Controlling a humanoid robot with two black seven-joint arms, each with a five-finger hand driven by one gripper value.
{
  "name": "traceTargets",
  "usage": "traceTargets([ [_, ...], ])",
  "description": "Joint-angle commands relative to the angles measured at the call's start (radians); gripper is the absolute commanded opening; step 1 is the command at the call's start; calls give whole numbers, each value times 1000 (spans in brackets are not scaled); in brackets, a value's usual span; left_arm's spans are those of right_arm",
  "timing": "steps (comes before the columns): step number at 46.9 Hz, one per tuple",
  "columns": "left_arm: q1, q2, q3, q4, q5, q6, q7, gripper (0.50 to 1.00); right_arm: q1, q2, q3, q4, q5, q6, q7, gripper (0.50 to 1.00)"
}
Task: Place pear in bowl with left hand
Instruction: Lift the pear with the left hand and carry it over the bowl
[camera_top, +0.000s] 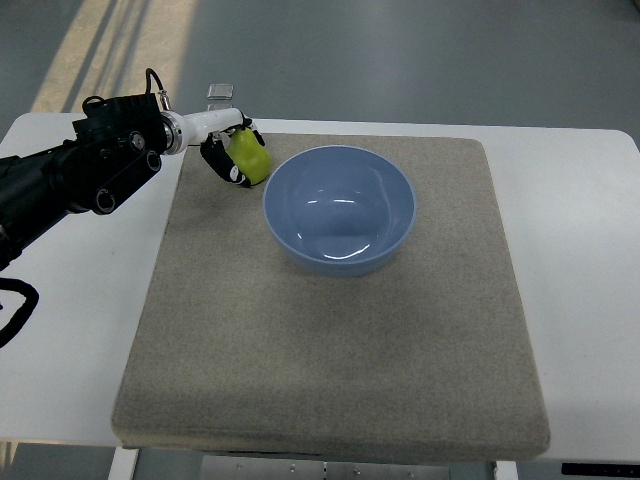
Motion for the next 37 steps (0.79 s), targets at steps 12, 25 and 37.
traceTargets([
  [12, -84, 92, -8, -140, -10, -5, 0, 500, 0, 0, 0, 0, 0, 0, 0, 926],
  [25, -132, 232, -16, -447, -53, -20, 0, 500, 0, 0, 0, 0, 0, 0, 0, 926],
  [37, -117, 246, -2, -611, -49, -28, -2, 500, 0, 0, 1, 0, 0, 0, 0, 926],
])
